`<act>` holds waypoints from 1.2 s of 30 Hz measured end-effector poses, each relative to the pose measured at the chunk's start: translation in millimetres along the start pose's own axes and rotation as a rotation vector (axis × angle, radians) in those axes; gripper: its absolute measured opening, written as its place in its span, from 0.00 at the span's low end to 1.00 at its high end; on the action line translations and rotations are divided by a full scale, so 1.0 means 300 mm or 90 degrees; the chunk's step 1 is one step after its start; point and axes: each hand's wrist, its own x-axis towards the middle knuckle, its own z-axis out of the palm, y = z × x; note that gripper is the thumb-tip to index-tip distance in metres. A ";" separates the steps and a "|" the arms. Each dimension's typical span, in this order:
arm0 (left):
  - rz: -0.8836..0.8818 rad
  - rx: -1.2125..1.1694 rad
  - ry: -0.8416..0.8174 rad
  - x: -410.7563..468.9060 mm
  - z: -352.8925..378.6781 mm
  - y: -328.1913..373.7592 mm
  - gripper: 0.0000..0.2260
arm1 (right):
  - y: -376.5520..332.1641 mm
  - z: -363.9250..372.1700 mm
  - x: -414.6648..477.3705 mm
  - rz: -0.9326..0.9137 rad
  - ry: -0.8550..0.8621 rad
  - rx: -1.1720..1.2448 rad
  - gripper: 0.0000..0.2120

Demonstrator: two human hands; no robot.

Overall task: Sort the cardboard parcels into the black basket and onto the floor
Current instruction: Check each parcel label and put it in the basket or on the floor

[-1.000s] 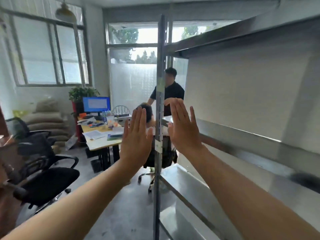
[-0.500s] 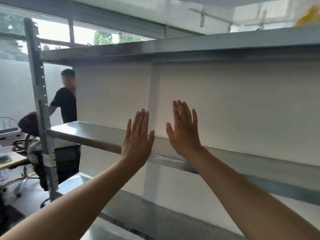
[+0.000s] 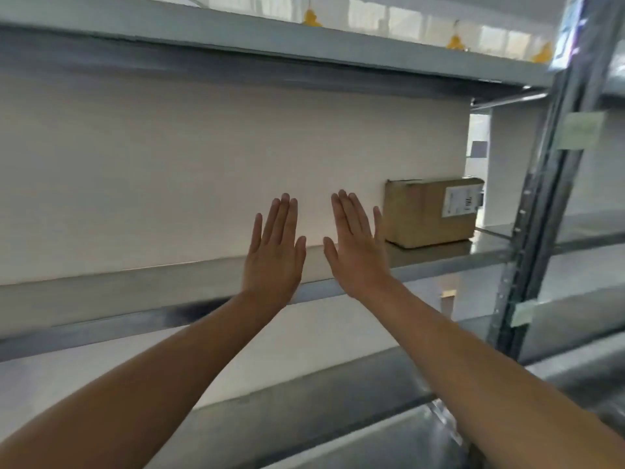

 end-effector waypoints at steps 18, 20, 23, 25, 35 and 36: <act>0.269 -0.446 -0.150 0.050 0.506 1.006 0.25 | 0.815 -0.145 -0.488 0.364 -0.139 -0.311 0.32; 0.280 -0.469 -0.168 0.037 0.561 1.074 0.25 | 0.874 -0.144 -0.532 0.404 -0.160 -0.339 0.32; 0.309 -0.508 -0.204 0.007 0.642 1.158 0.26 | 0.947 -0.126 -0.593 0.474 -0.171 -0.362 0.32; 0.340 -0.526 -0.226 -0.019 0.698 1.211 0.26 | 0.986 -0.104 -0.643 0.509 -0.186 -0.374 0.32; 0.451 -0.557 -0.304 -0.136 0.834 1.624 0.26 | 1.221 -0.153 -0.926 0.645 -0.211 -0.389 0.32; 0.456 -0.562 -0.316 -0.153 0.838 1.684 0.26 | 1.266 -0.170 -0.967 0.663 -0.213 -0.384 0.32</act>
